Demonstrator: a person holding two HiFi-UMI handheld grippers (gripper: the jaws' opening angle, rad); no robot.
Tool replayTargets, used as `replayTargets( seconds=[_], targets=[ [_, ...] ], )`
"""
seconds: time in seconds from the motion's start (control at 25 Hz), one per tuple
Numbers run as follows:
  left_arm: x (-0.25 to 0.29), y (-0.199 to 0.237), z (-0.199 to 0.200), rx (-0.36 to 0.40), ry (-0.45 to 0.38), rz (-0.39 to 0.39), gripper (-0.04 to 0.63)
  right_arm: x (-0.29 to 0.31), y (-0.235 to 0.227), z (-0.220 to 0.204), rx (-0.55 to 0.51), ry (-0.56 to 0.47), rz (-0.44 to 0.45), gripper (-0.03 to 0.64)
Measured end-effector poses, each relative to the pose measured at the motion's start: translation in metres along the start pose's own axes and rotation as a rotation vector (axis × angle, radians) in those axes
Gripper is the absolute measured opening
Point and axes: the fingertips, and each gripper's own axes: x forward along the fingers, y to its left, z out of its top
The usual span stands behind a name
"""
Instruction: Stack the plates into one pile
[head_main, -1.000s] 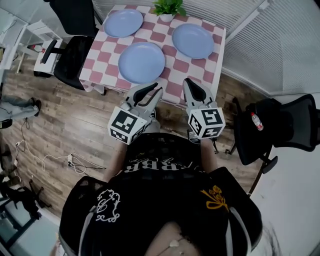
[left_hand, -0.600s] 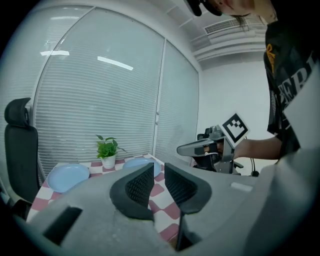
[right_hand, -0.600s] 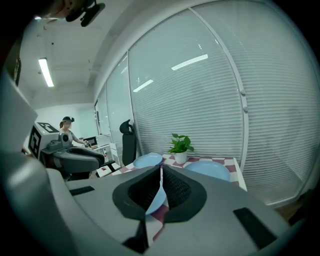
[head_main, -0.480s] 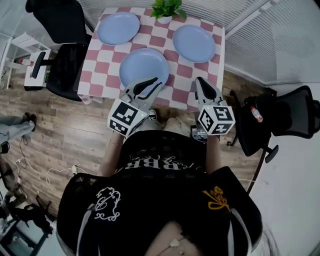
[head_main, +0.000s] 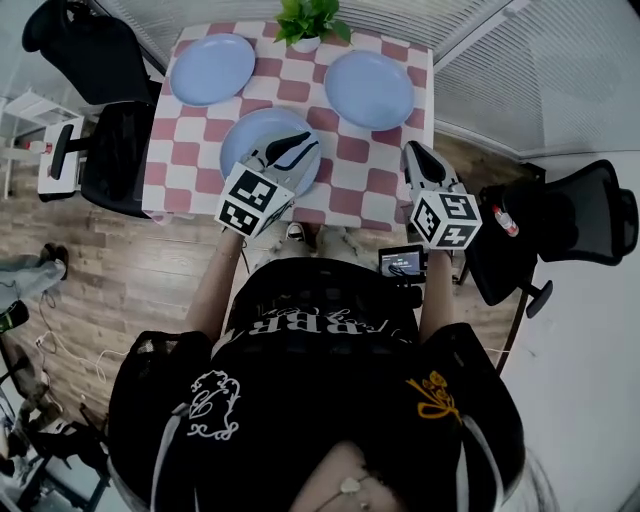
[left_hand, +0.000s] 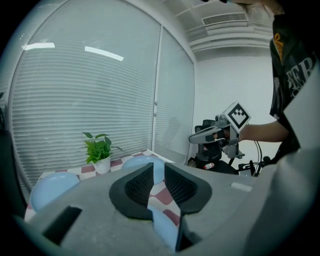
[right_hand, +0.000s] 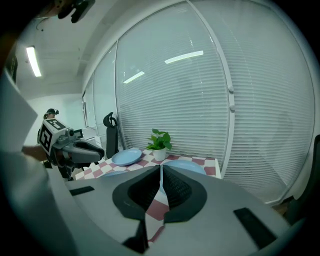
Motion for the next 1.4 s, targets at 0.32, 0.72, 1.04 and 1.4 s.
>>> replayTargets(
  seconds=[0.32, 0.72, 1.04, 1.4],
  targets=[
    [0.069, 0.045, -0.035, -0.086, 0.16, -0.014, 0.157, 0.05, -0.06, -0.024, -0.059, 0.114, 0.024, 0.021],
    [0.141, 0.083, -0.079, -0.256, 0.31, 0.017, 0.229, 0.125, -0.123, -0.085, 0.134, 0.266, 0.105, 0.124],
    [0.178, 0.112, -0.113, -0.415, 0.37, 0.091, 0.259, 0.162, -0.145, -0.131, 0.242, 0.37, 0.12, 0.144],
    [0.198, 0.117, -0.128, -0.392, 0.486, 0.094, 0.277, 0.18, -0.145, -0.147, 0.406, 0.379, 0.132, 0.144]
  ],
)
